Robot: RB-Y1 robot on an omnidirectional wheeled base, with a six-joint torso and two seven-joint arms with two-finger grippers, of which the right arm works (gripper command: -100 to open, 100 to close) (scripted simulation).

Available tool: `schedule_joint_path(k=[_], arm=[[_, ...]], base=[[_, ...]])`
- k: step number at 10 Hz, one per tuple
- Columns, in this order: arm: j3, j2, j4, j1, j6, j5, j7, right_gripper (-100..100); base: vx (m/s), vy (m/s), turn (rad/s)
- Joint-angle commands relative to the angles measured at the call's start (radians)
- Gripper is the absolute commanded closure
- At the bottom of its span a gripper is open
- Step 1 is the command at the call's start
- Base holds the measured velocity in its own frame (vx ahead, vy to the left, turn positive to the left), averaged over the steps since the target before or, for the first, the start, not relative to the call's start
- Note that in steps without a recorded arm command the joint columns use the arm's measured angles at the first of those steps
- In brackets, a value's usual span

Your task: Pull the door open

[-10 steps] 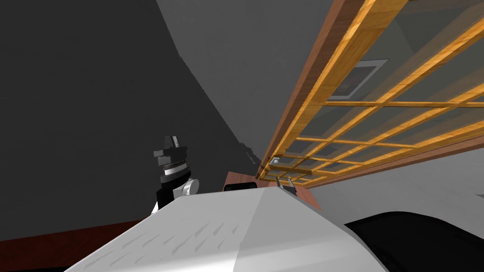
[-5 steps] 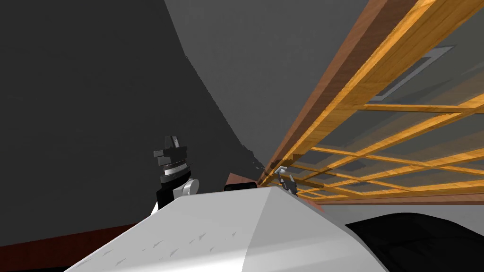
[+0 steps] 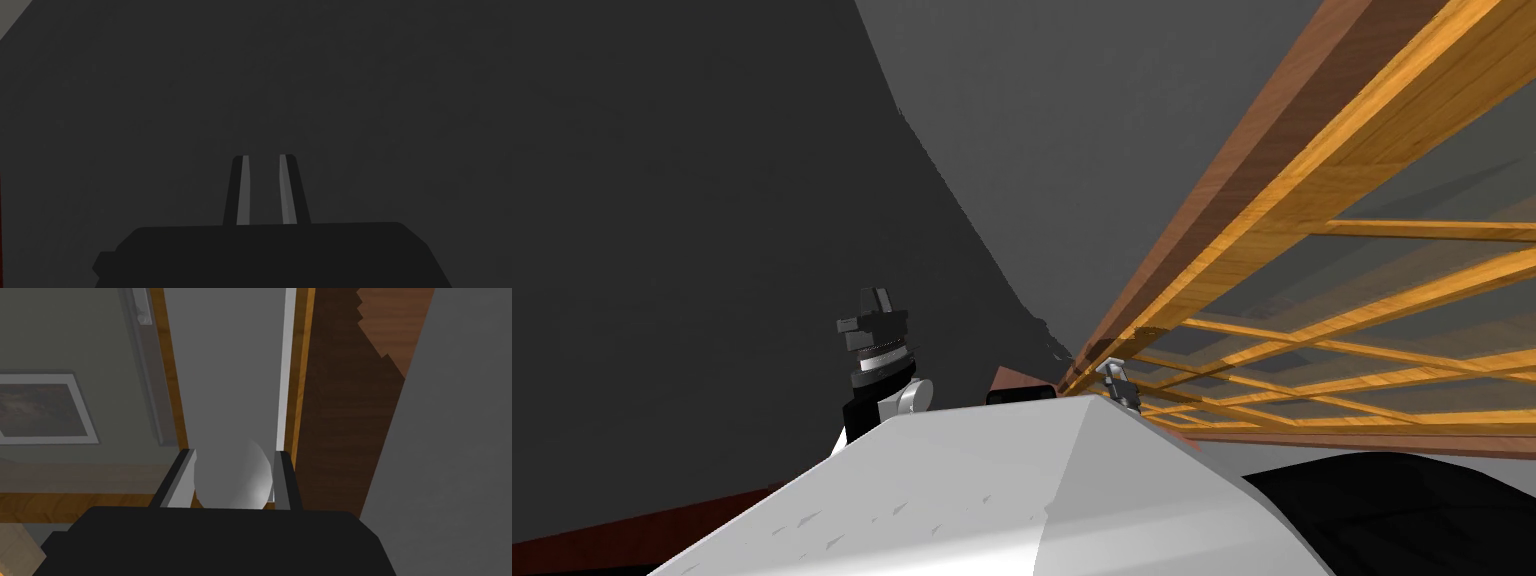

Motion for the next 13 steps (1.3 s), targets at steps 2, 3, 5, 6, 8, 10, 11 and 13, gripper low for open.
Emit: schedule_joint_path(k=[2,3,5,6,8,10,11,13], arm=[[0.0,0.001,-0.001,0.0,-0.002,0.0,-0.001,100],[0.0,0.001,-0.001,0.0,-0.002,0.0,-0.001,100],[0.008,0.001,-0.003,0.001,-0.001,-0.012,-0.047,100],[0.01,0.001,-0.004,0.001,-0.002,-0.016,-0.064,100],[0.017,0.001,-0.006,0.001,-0.004,-0.028,-0.108,100],[0.024,0.001,-0.009,0.001,-0.005,-0.039,-0.151,100],[0.028,0.001,-0.011,0.001,-0.007,-0.047,-0.179,100],[0.038,0.001,-0.015,0.001,-0.009,-0.064,-0.236,100]], base=[[-0.004,0.001,0.001],[0.0,0.0,0.0],[-0.032,-0.004,0.035],[-0.036,-0.001,0.02],[-0.046,0.0,0.029],[-0.046,-0.004,0.03],[-0.044,-0.007,0.036],[-0.059,-0.008,0.047]])
